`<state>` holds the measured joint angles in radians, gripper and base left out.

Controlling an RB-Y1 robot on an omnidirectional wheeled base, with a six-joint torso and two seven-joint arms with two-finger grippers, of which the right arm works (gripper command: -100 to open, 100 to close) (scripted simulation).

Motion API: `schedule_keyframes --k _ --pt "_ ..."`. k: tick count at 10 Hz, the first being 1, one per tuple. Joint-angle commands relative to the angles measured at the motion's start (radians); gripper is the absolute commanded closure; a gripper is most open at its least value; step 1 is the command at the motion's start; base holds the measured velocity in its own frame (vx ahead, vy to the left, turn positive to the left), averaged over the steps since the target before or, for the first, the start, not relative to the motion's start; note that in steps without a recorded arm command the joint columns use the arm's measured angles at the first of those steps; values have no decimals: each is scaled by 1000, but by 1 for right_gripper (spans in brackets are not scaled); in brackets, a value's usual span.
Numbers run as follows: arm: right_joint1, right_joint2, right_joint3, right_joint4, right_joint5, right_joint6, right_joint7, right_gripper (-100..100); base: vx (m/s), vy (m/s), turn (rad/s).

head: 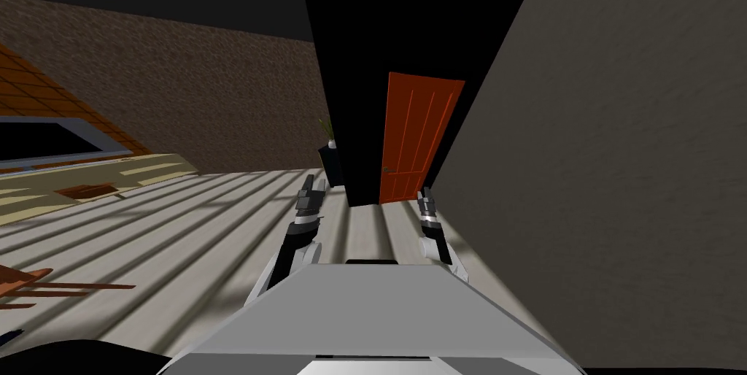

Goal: Pull the door open

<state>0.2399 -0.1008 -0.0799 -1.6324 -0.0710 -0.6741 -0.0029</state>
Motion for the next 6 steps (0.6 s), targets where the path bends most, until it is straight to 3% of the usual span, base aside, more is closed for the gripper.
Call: schedule_keyframes --k 1,6 --pt "-11 -4 -2 30 -6 5 -1 -100 98 -23 106" --pt "-60 -15 -6 173 -24 -14 -2 -100 91 -30 111"
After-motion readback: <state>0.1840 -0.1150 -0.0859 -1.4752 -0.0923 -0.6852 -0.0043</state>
